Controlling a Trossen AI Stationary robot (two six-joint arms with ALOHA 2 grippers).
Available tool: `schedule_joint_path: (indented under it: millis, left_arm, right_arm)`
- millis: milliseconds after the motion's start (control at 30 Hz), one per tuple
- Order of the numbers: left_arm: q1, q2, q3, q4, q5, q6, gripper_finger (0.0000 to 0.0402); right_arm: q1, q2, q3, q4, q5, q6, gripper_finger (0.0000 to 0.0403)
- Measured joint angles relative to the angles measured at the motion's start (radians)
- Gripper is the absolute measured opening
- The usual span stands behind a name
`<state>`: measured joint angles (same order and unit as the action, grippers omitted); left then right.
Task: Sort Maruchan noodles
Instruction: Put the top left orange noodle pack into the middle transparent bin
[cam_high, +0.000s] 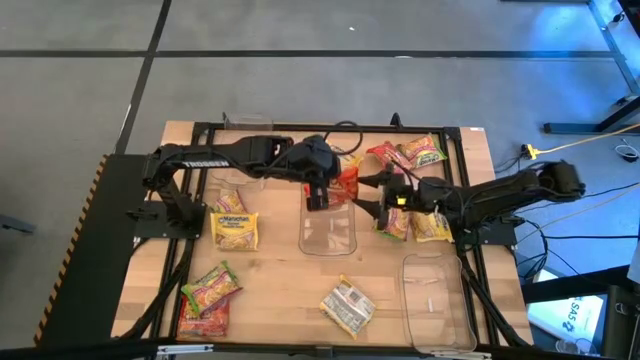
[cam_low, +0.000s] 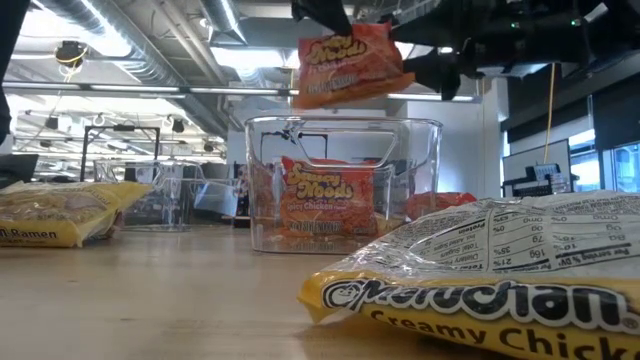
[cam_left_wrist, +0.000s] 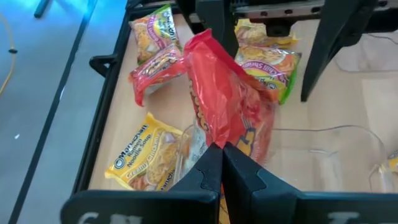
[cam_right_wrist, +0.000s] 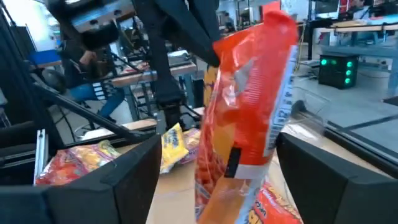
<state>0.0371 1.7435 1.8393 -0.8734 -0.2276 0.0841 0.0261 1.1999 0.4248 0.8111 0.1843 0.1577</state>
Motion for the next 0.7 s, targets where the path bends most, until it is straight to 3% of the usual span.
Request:
schedule_joint_path:
  millis: [133, 333, 567, 700]
  left_arm:
    - [-0.015, 0.000, 0.000, 0.012, 0.000, -0.002, 0.0000]
    - [-0.044, 0.000, 0.000, 0.044, 0.000, 0.008, 0.0000]
    - [-0.062, 0.001, 0.000, 0.056, 0.004, 0.016, 0.0001]
    - [-0.067, 0.001, 0.000, 0.060, 0.004, 0.021, 0.0026]
  right_arm:
    - [-0.001, 0.044, 0.030, -0.008, 0.052, 0.000, 0.0296]
    - [0.000, 0.114, 0.066, -0.007, 0.029, -0.001, 0.0277]
    - [0.000, 0.124, 0.069, -0.003, -0.020, -0.040, 0.0163]
    - [0.000, 0.124, 0.069, -0.024, -0.022, -0.079, 0.0094]
